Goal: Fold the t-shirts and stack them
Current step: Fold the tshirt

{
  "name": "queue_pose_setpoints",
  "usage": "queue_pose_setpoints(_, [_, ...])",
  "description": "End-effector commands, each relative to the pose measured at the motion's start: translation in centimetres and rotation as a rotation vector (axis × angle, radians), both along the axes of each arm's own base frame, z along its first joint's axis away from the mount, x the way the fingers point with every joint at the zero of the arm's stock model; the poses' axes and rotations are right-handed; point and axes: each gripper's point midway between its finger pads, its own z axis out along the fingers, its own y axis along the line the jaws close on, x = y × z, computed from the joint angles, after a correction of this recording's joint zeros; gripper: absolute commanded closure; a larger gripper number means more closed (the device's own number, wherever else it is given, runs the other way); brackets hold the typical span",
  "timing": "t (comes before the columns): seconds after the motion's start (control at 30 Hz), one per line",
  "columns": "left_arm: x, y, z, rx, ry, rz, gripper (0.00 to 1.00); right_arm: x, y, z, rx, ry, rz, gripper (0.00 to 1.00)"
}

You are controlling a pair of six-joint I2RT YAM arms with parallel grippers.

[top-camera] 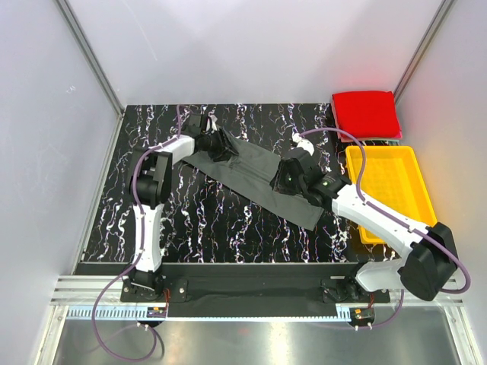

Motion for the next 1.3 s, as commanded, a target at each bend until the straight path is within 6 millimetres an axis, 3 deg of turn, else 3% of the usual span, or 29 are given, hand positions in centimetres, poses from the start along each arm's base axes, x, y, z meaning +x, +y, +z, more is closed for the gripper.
queue_pose_setpoints(0.0, [0.9,0.5,5.5,0.035,-0.139,0.001,0.54,0.5,-0.1,-0.3,-0.015,-0.007,-0.015,0.69])
queue_pose_setpoints(0.2, [-0.1,-0.2,8.1,0.021,-0.169,-0.037,0.53,0.3,0.2,-0.1,-0.003,-0.006,-0.006,0.69])
queue_pose_setpoints(0.37, [-1.8,1.6,9.5,0.171,-0.195,-0.004,0.51,0.3,-0.4,-0.3,-0.026,-0.013,-0.017,0.68])
queue_pose_setpoints(0.5, [-3.6,2.9,8.9,0.243,-0.176,0.005,0.5,0.5,-0.7,-0.2,-0.042,-0.023,-0.019,0.68])
queue_pose_setpoints(0.6, [-4.5,4.1,6.8,0.301,-0.136,0.031,0.53,0.5,-0.5,0.1,-0.028,-0.027,-0.011,0.68])
queue_pose_setpoints(0.7, [-4.4,5.4,4.7,0.361,-0.09,0.06,0.66,0.4,-0.4,0.6,-0.017,-0.034,-0.008,0.68])
queue_pose_setpoints(0.77, [-3.8,7.1,3.1,0.403,-0.047,0.105,0.79,0.2,-0.5,0.7,-0.02,-0.035,-0.004,0.67])
queue_pose_setpoints(0.9, [-2.7,9.7,1.0,0.444,0.006,0.178,0.89,0.1,-1.1,1.1,-0.028,-0.049,-0.016,0.67])
queue_pose_setpoints(0.93, [-1.9,10.3,1.1,0.457,0.0,0.199,0.89,0.1,-1.2,1.2,-0.031,-0.051,-0.018,0.67])
queue_pose_setpoints(1.0, [-1.6,11.2,-0.6,0.496,0.047,0.199,0.9,0.2,-1.3,1.5,-0.029,-0.059,-0.023,0.67])
queue_pose_setpoints(1.07, [-0.1,11.8,-1.7,0.531,0.059,0.199,0.9,0.2,-1.3,1.9,-0.028,-0.07,-0.027,0.67])
queue_pose_setpoints(1.1, [1.3,12.2,-1.0,0.532,0.045,0.209,0.9,0.3,-1.4,2.0,-0.024,-0.072,-0.032,0.67])
queue_pose_setpoints(1.13, [1.7,12.4,-2.6,0.539,0.071,0.194,0.89,0.4,-1.4,2.3,-0.021,-0.079,-0.038,0.66])
queue_pose_setpoints(1.17, [2.4,12.6,-2.9,0.535,0.073,0.192,0.89,0.5,-1.4,2.4,-0.019,-0.078,-0.044,0.67])
queue_pose_setpoints(1.2, [4.5,12.9,-1.5,0.521,0.034,0.206,0.88,0.5,-1.4,2.5,-0.016,-0.079,-0.045,0.67])
queue_pose_setpoints(1.23, [5.1,12.7,-3.2,0.511,0.049,0.178,0.86,0.6,-1.4,2.7,-0.017,-0.084,-0.048,0.66])
queue_pose_setpoints(1.27, [6.0,12.7,-3.1,0.493,0.035,0.172,0.86,0.6,-1.4,2.7,-0.023,-0.086,-0.043,0.66])
